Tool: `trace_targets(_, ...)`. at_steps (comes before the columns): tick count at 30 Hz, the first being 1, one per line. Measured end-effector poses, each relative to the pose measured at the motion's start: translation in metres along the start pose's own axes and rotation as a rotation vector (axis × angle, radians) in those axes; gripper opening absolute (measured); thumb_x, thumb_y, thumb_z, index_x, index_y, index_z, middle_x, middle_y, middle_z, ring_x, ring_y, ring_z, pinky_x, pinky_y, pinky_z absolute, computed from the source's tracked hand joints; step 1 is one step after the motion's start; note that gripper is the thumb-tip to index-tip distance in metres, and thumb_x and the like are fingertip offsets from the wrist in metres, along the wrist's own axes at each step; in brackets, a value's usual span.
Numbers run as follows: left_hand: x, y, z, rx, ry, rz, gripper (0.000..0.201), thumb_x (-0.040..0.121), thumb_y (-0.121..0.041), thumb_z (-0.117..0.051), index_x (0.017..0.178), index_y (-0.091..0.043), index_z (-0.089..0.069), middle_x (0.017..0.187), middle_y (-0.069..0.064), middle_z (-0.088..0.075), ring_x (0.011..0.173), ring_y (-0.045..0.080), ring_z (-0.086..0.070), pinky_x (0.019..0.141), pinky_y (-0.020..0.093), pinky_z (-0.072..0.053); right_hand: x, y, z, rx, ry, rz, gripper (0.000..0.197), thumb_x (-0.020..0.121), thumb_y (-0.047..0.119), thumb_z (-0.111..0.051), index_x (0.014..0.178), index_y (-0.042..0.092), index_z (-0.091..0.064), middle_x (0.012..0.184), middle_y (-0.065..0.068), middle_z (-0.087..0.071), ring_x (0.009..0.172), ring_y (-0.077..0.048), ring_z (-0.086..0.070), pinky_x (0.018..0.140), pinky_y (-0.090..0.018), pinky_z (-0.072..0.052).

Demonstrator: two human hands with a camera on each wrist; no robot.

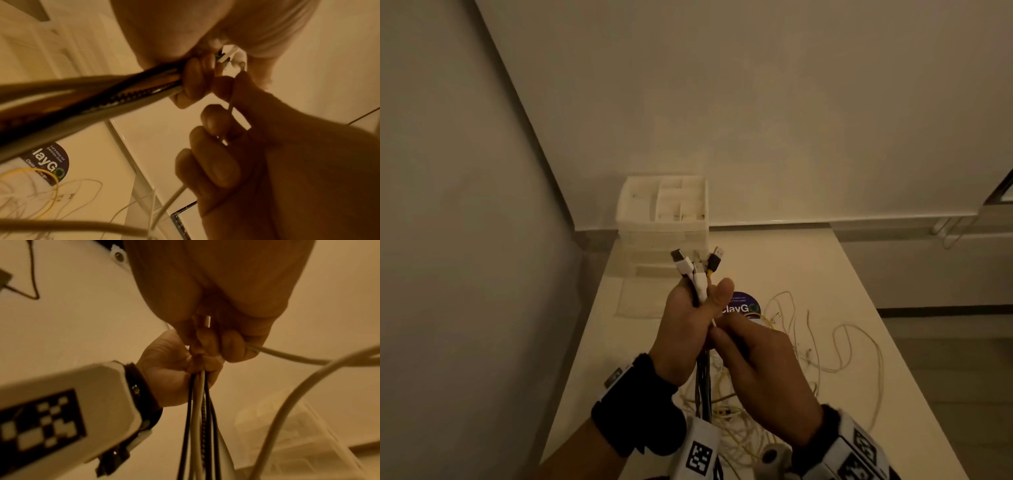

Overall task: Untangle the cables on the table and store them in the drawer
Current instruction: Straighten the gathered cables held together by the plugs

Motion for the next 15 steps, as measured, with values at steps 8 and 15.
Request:
trace_targets(8,0.004,0.0,0.019,-0.07,0.04,0.042,0.046,0.091,-0.052,-0.038,0.057,-0.021,-0.041,0.056,0.002,-0.028,0.047,0.015,-0.029,0.044,0.025,-0.028,-0.01,-0.005,-0.015,-0.073,-0.042,-0.059,0.039,0.093,0.052,-0.041,0.075,0.024,-0.062,0.056,0.002,-0.058,0.053,-0.016,-0.056,0.053,-0.032,-0.046)
trace_targets(15,0.021,-0.041,0.063,-0.28,-0.055,-0.04,0.045,0.088,-0.059,-0.034,0.063,-0.022,-0.034,0.053,-0.004,-0.027,0.034,0.008,-0.022,0.036,0.015,-0.024,-0.038,-0.059,-0.026,-0.035,0.068,-0.134,0.035,0.095,0.043,-0.042,0.075,0.021,-0.062,0.057,0.016,-0.054,0.053,-0.004,-0.051,0.053,-0.011,-0.033)
Point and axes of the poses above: each hand's wrist, its own x-axis towards the middle knuckle, its own z-axis out of the back of the hand, y = z × x, the point moved 6 cm from there along x, towards the middle knuckle
